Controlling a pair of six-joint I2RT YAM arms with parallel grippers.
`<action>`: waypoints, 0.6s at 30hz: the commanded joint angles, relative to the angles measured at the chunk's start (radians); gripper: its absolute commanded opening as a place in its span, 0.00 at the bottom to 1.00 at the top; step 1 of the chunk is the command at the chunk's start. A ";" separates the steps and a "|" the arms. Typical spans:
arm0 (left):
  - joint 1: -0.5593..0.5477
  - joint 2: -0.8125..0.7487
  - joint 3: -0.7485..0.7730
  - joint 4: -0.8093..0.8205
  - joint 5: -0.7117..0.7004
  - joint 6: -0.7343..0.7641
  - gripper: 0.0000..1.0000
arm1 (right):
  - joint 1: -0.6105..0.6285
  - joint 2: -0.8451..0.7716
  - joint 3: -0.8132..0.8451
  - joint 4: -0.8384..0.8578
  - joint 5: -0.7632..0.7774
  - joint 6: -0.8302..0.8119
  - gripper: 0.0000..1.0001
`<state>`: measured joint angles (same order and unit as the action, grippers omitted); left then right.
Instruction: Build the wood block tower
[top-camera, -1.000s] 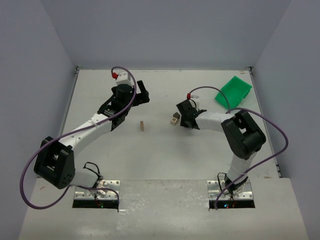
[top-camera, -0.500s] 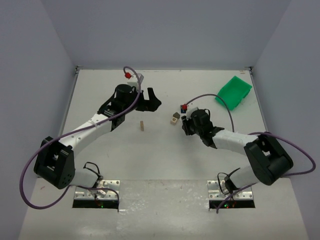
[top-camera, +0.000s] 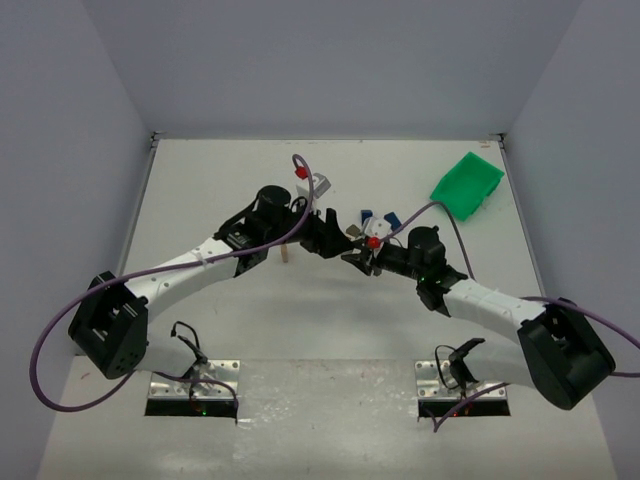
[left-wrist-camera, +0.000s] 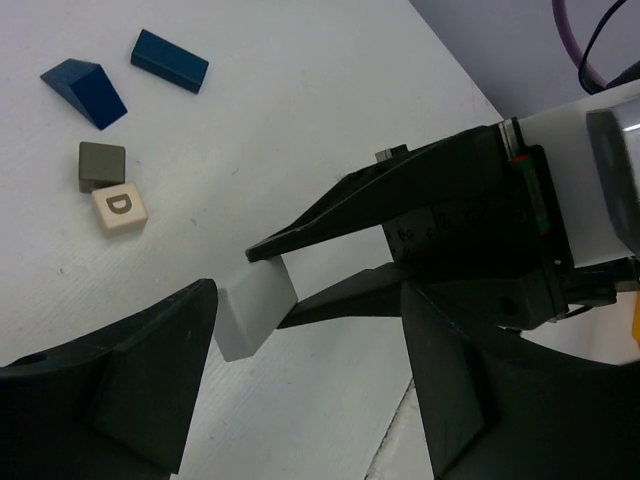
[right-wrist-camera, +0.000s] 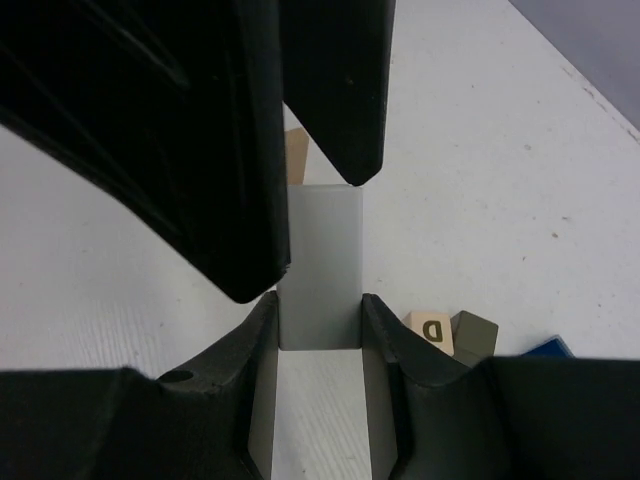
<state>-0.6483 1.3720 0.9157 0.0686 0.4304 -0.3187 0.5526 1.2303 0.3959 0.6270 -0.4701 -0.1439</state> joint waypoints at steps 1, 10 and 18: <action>-0.005 -0.011 -0.014 0.035 -0.021 -0.023 0.69 | 0.000 -0.051 -0.009 0.144 -0.087 -0.031 0.05; -0.005 -0.027 -0.012 0.025 -0.075 -0.043 0.57 | 0.001 -0.128 -0.054 0.146 -0.086 -0.043 0.04; -0.005 -0.040 -0.016 0.031 -0.031 -0.049 0.24 | 0.000 -0.128 -0.053 0.145 -0.023 -0.048 0.04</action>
<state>-0.6487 1.3715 0.9035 0.0659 0.3764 -0.3664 0.5522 1.1149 0.3388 0.7086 -0.5298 -0.1754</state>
